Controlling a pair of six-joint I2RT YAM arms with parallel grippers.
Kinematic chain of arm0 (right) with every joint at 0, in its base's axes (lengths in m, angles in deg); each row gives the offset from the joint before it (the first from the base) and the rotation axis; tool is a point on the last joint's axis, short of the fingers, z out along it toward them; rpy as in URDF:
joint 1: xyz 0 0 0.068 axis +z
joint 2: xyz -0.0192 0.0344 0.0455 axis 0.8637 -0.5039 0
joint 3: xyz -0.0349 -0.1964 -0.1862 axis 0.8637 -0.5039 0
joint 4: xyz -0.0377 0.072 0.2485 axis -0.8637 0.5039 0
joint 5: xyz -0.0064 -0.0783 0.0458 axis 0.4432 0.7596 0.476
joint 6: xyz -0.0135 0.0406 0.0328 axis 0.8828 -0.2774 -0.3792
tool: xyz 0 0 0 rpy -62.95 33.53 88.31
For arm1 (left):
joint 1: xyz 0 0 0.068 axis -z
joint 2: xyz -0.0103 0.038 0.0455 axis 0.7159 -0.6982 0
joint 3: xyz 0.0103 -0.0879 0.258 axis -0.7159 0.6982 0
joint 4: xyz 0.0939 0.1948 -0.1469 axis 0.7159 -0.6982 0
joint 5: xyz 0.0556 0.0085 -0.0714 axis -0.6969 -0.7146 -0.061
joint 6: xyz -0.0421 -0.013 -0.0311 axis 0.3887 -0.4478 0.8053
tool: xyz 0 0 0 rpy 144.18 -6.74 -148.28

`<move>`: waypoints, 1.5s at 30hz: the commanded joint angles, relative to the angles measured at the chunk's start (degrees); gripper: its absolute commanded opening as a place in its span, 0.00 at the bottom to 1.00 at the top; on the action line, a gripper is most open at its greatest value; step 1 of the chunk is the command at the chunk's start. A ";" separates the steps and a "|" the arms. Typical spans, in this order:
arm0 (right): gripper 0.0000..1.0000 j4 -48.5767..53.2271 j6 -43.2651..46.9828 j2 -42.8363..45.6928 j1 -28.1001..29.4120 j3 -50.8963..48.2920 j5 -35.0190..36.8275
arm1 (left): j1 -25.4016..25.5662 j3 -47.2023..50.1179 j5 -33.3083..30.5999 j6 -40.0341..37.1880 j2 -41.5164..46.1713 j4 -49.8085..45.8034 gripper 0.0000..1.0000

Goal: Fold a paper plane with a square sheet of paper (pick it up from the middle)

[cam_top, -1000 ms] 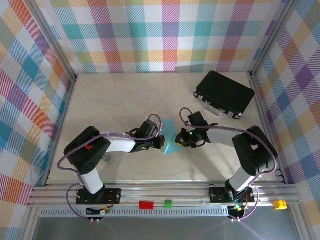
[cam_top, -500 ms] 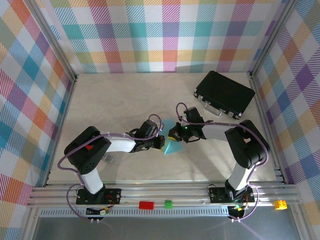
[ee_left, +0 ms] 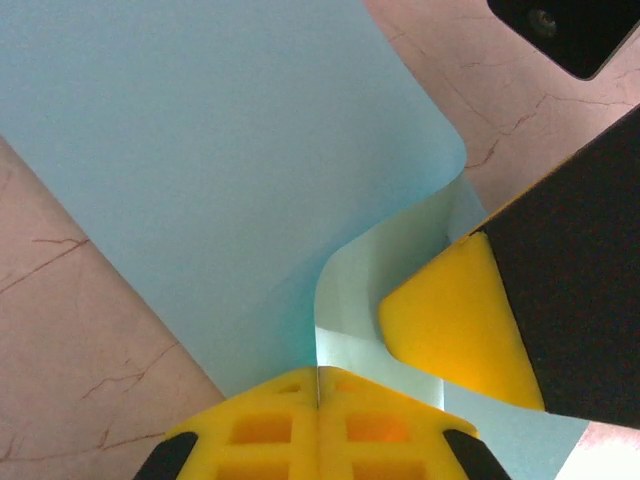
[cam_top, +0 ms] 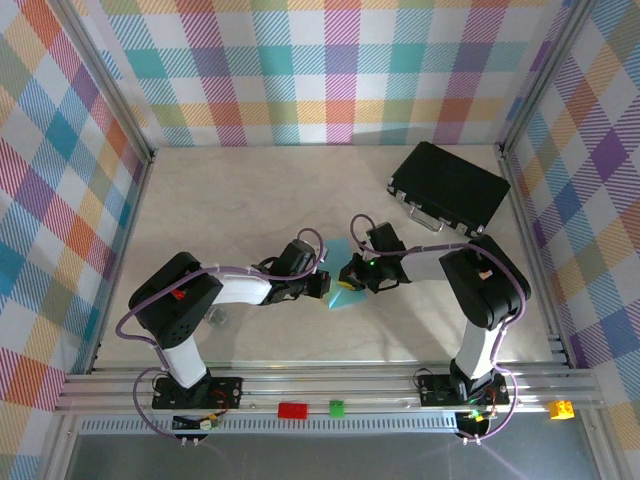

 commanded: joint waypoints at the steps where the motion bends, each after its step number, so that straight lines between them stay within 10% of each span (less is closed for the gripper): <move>1: 0.00 1.43 -0.45 -0.49 0.40 -2.15 2.00 | -0.40 0.73 0.62 -1.76 -2.18 -4.24 0.00; 45: 0.00 4.56 4.31 0.98 -7.33 1.18 15.34 | -0.41 1.00 0.62 -2.61 -3.15 -5.85 0.00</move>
